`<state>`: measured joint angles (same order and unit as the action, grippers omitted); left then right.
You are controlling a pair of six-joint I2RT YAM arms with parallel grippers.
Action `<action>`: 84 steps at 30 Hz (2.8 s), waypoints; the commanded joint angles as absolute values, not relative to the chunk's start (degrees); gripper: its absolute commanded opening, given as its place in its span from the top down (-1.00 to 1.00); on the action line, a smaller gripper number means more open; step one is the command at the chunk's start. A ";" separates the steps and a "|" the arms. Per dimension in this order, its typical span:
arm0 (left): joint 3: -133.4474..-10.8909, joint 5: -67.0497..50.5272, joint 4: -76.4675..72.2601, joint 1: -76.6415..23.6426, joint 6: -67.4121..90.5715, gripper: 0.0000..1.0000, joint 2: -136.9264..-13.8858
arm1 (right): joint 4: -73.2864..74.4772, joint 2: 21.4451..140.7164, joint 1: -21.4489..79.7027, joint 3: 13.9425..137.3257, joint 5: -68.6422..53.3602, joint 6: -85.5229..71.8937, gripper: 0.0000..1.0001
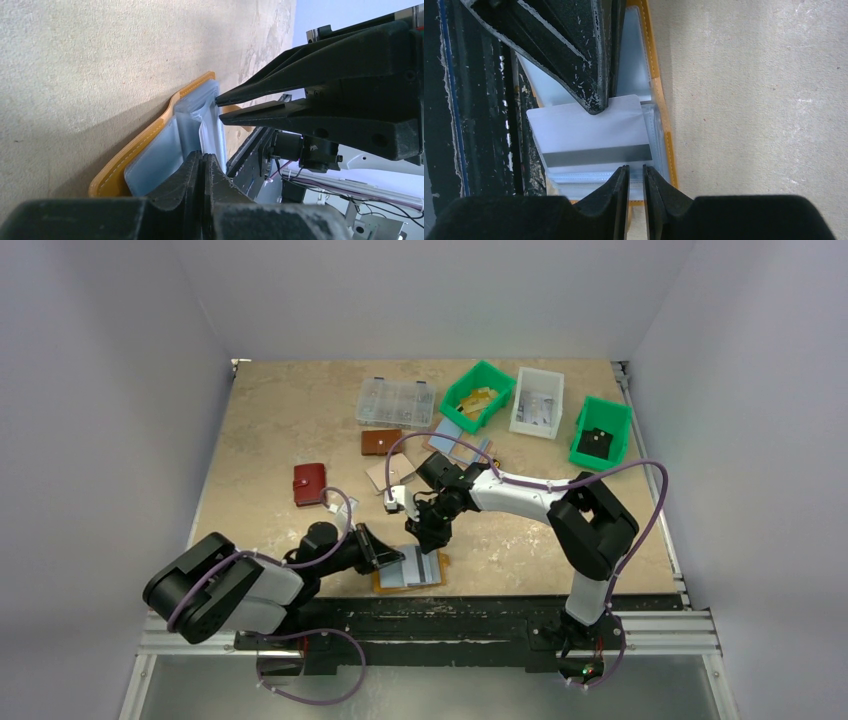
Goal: Take the credit cards out of the card holder
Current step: Remove the credit card from the card holder, then place the credit card in the storage box.
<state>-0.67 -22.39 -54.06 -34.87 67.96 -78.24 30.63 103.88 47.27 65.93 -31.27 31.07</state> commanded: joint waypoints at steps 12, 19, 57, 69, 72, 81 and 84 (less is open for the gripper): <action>0.47 -7.85 -2.34 -34.27 62.60 1.00 -38.99 | 33.64 109.77 47.50 64.15 -20.70 31.71 0.50; -2.69 -8.47 4.55 -34.28 60.94 1.00 -35.51 | 35.08 106.04 47.31 64.82 -24.62 32.74 0.43; -28.39 -21.96 -16.33 -35.65 28.41 1.00 -49.20 | 50.82 81.96 37.33 78.14 -52.30 56.81 -0.48; -35.53 -17.52 -14.58 -44.82 17.98 1.00 -58.01 | 55.06 83.34 34.40 79.57 -53.06 55.72 -0.47; -35.86 -17.20 -14.45 -44.87 17.09 1.00 -57.84 | 55.45 83.71 34.04 79.35 -53.24 55.64 -0.46; -34.72 -18.11 -16.04 -45.05 17.18 1.00 -56.53 | 61.08 91.45 34.17 81.37 -55.48 57.36 0.04; -34.92 -18.45 -16.21 -45.13 16.61 1.00 -56.60 | 63.00 92.77 34.51 82.27 -56.84 59.05 0.70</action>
